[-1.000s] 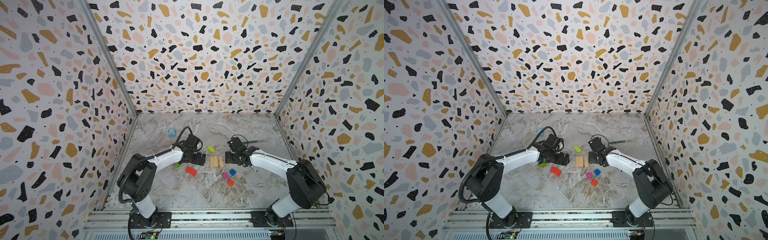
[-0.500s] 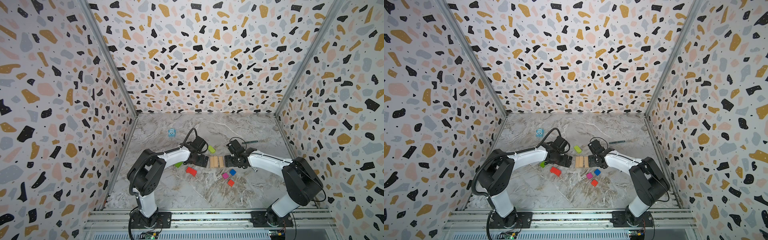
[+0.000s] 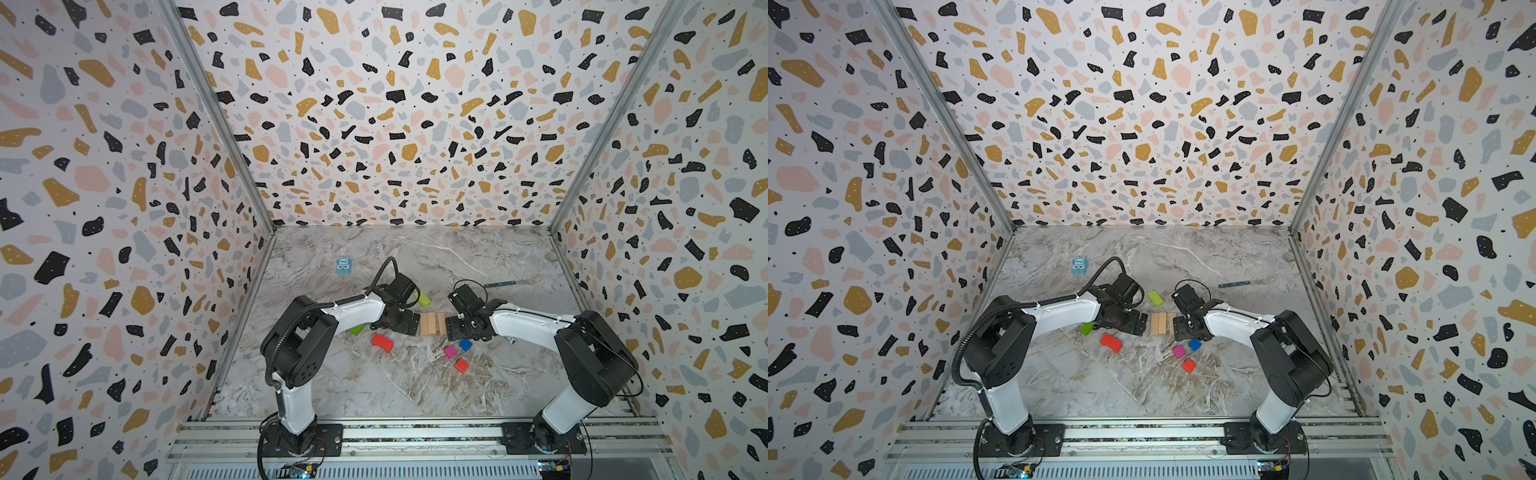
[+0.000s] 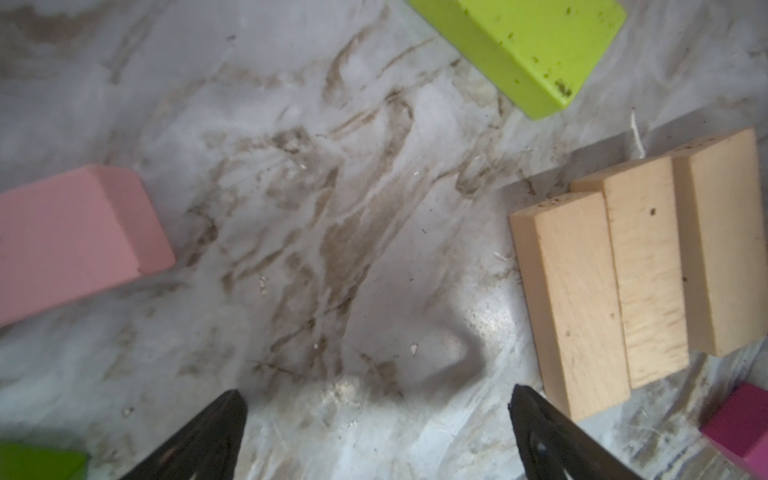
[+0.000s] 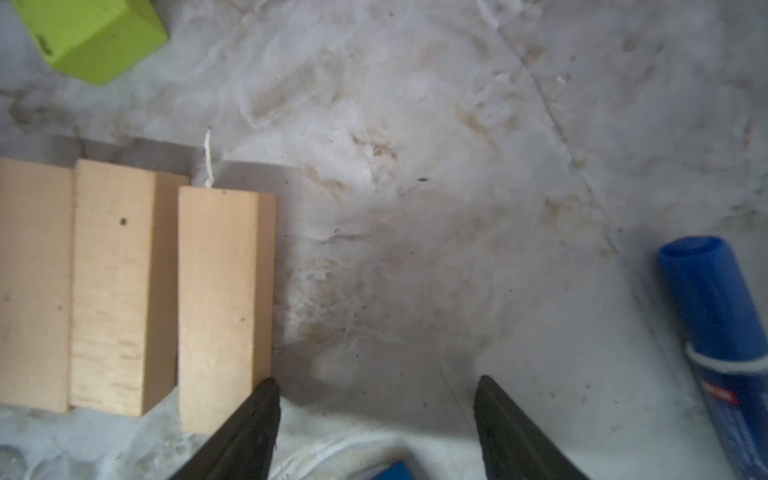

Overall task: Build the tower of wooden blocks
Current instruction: 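Push the three wood blocks together from both sides with both grippers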

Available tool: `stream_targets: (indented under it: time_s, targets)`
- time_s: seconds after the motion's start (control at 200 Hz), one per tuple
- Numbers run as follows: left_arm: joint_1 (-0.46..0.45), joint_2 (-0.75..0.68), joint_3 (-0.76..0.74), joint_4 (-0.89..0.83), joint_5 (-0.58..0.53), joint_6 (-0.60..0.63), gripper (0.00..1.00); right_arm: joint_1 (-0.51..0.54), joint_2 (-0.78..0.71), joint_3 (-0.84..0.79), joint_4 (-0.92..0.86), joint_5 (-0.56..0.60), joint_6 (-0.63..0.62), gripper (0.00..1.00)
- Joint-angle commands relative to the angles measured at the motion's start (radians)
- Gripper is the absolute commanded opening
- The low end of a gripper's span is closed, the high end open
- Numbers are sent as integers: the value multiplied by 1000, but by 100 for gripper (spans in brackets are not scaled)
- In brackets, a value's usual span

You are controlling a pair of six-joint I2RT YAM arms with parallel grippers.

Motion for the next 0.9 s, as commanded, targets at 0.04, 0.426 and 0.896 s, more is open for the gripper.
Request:
stream_targets:
  time_s: [0.04, 0.426, 0.896]
  targets:
    - [-7, 7, 30, -4, 0, -2, 100, 10, 10, 10, -10, -8, 1, 75]
    - [-12, 9, 29, -1, 5, 1, 100, 21, 27, 26, -12, -8, 8, 75]
    - [-15, 24, 39, 6, 10, 1, 100, 18, 34, 32, -13, 11, 6, 75]
